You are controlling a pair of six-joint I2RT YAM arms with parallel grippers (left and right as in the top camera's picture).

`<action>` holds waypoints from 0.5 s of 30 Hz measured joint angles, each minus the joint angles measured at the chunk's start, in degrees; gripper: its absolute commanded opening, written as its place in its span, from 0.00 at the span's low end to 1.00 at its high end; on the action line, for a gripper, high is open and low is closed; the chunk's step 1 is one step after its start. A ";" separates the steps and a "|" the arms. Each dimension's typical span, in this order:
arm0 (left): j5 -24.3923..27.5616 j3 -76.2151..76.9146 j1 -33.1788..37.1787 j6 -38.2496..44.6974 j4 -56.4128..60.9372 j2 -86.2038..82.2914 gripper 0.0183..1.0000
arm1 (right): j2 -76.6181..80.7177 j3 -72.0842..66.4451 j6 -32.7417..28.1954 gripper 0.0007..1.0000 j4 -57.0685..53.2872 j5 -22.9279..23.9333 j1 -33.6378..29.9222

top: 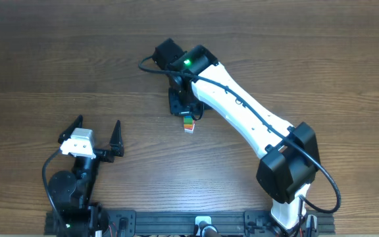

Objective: Stack Cubes

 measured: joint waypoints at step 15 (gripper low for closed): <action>0.00 0.00 0.00 0.00 0.00 0.00 1.00 | 0.00 -2.84 2.08 0.01 2.12 0.04 0.52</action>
